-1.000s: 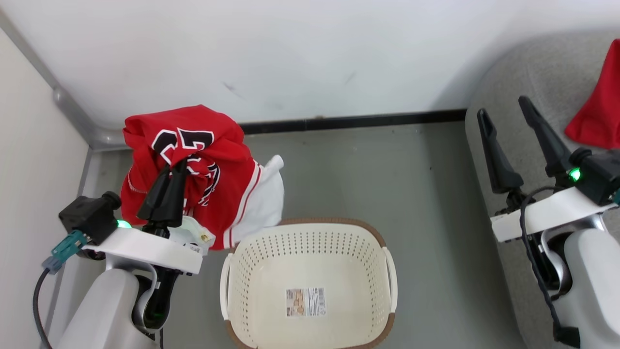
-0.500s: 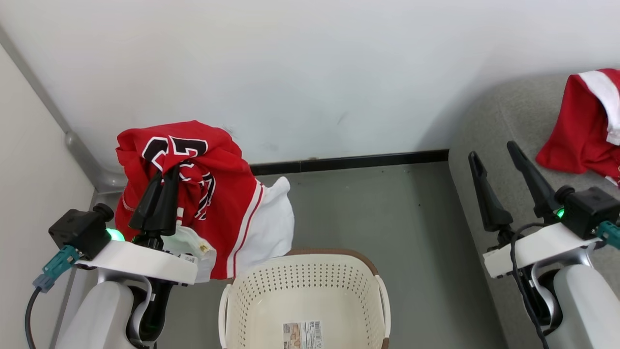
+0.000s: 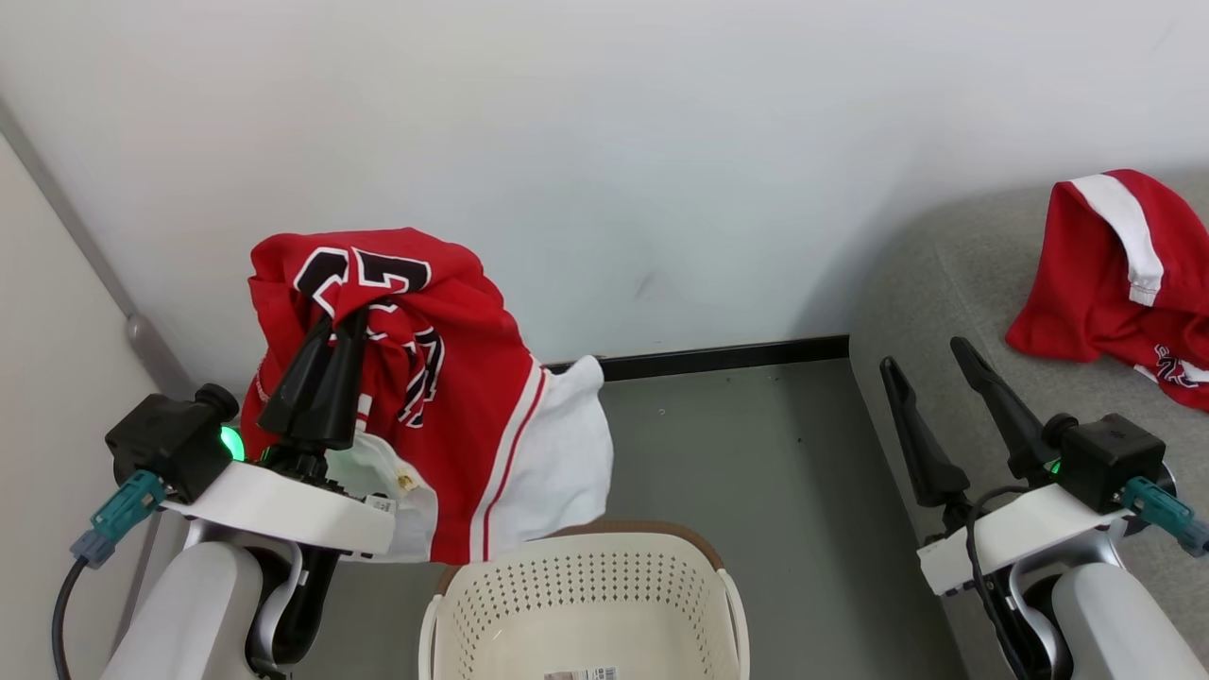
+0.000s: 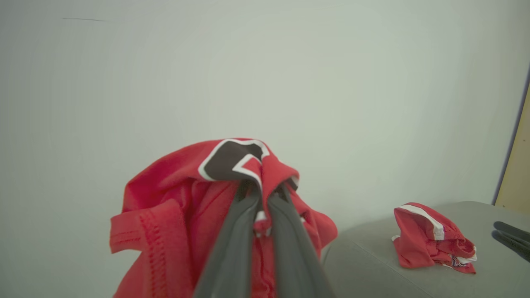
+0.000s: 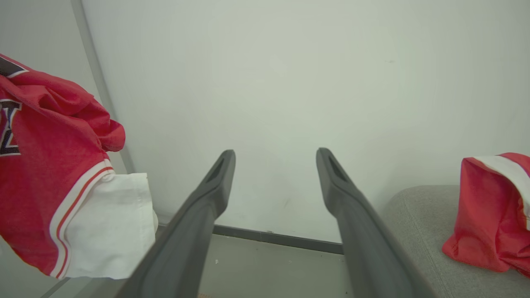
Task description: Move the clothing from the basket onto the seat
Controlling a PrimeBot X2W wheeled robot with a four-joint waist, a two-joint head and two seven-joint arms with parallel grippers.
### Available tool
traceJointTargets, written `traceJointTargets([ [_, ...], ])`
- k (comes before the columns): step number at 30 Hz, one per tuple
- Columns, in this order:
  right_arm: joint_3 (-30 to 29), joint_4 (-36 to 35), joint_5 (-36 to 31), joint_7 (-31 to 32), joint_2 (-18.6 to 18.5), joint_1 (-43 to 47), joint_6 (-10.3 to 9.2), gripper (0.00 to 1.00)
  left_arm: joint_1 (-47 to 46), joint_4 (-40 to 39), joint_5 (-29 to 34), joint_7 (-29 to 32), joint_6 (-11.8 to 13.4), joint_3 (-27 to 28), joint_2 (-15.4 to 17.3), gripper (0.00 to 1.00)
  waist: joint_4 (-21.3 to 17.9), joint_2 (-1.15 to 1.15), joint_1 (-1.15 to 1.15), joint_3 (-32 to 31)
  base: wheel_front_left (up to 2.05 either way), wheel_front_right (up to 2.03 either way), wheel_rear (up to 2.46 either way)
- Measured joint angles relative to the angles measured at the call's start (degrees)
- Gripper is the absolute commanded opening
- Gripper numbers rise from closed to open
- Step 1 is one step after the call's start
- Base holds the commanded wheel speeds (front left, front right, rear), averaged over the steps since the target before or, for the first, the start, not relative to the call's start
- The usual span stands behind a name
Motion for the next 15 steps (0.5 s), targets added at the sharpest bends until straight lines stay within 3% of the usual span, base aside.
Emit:
traceJointTargets([
  [15, 5.52, -1.46, 2.41, 0.01, -0.73, 0.83, 0.0, 1.0, -0.49, -4.89, 2.96, 3.76, 0.91, -3.04, 1.2, 0.0, -1.32, 0.0, 0.0, -1.73, 0.0, 0.0, 0.0],
])
